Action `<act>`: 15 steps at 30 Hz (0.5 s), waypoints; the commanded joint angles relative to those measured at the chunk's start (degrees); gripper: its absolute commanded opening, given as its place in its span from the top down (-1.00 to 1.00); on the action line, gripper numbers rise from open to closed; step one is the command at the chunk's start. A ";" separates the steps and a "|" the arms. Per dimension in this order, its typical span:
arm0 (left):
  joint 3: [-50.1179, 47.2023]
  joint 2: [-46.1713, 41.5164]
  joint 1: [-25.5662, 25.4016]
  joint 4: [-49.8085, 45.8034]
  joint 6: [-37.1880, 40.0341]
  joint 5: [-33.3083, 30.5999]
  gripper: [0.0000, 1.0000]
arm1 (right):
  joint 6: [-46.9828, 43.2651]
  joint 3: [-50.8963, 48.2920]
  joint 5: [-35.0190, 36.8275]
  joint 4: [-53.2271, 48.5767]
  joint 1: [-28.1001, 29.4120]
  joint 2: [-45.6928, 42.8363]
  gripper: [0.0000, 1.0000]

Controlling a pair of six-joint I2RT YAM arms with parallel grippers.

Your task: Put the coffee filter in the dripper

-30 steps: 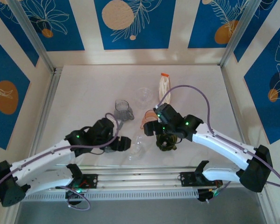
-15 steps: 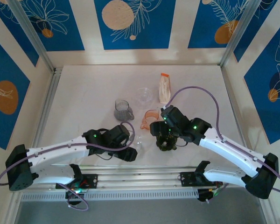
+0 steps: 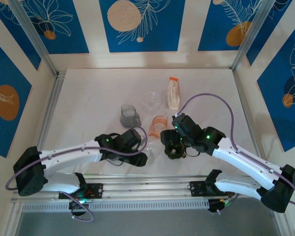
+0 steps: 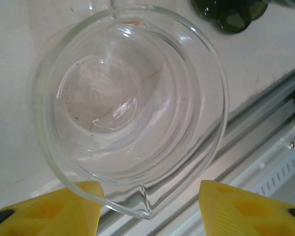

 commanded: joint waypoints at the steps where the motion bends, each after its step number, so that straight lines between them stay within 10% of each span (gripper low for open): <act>1: 2.36 1.22 2.12 3.07 0.74 0.68 -0.08 | 1.35 -0.93 0.43 0.14 -0.40 -0.92 -0.78; 7: 3.62 2.84 4.39 5.36 0.88 1.84 -0.08 | 1.41 -1.28 -0.95 1.59 -1.82 -0.66 -0.78; 15: 6.17 -5.93 4.64 1.35 2.41 -4.42 -0.66 | -2.21 4.07 -9.41 8.22 -11.53 5.78 -0.75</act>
